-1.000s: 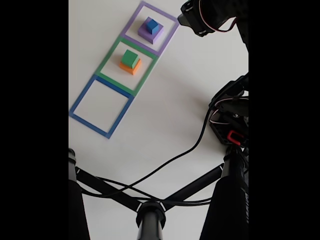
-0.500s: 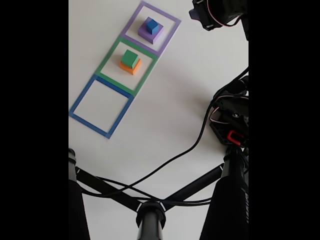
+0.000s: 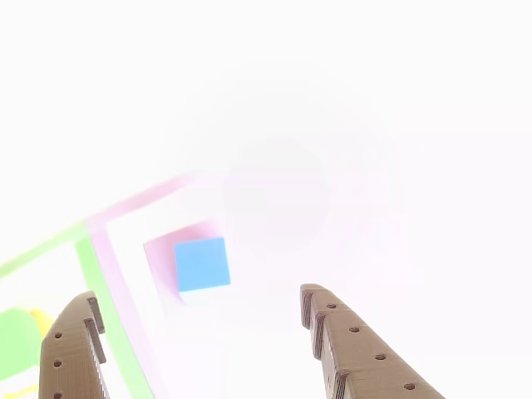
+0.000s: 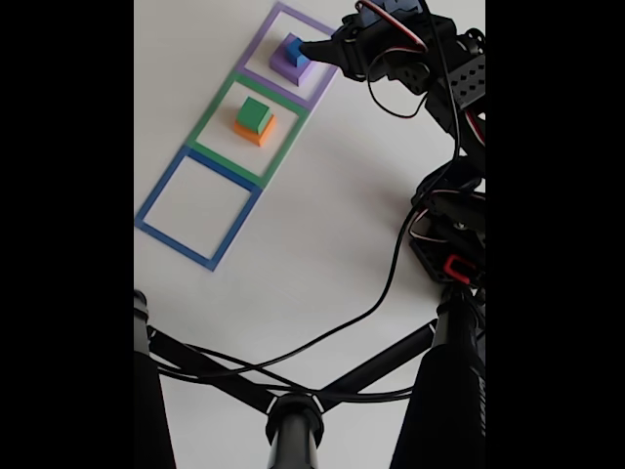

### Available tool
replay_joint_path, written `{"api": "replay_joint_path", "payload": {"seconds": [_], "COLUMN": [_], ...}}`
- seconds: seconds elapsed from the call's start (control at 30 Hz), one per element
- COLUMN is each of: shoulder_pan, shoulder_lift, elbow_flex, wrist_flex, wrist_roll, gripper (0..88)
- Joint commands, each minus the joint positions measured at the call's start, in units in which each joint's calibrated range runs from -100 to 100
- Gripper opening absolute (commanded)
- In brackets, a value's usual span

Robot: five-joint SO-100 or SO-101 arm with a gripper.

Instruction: Tower of hanoi

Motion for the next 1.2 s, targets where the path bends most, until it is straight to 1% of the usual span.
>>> {"api": "replay_joint_path", "payload": {"seconds": [0.0,0.23,0.57,0.9,1.17], "shoulder_pan": [-0.8,-2.4,-2.8,-2.5,-2.6], "shoulder_lift": [4.4,13.3,30.9,43.2,49.4], "elbow_flex": [5.7,10.0,10.1,8.4,5.4], "wrist_flex": [-17.8,-32.7,-51.8,-63.5,-67.8], "wrist_roll": [0.0,0.0,0.0,0.0,0.0], "gripper": [28.2,27.1,26.0,24.0,22.3]}}
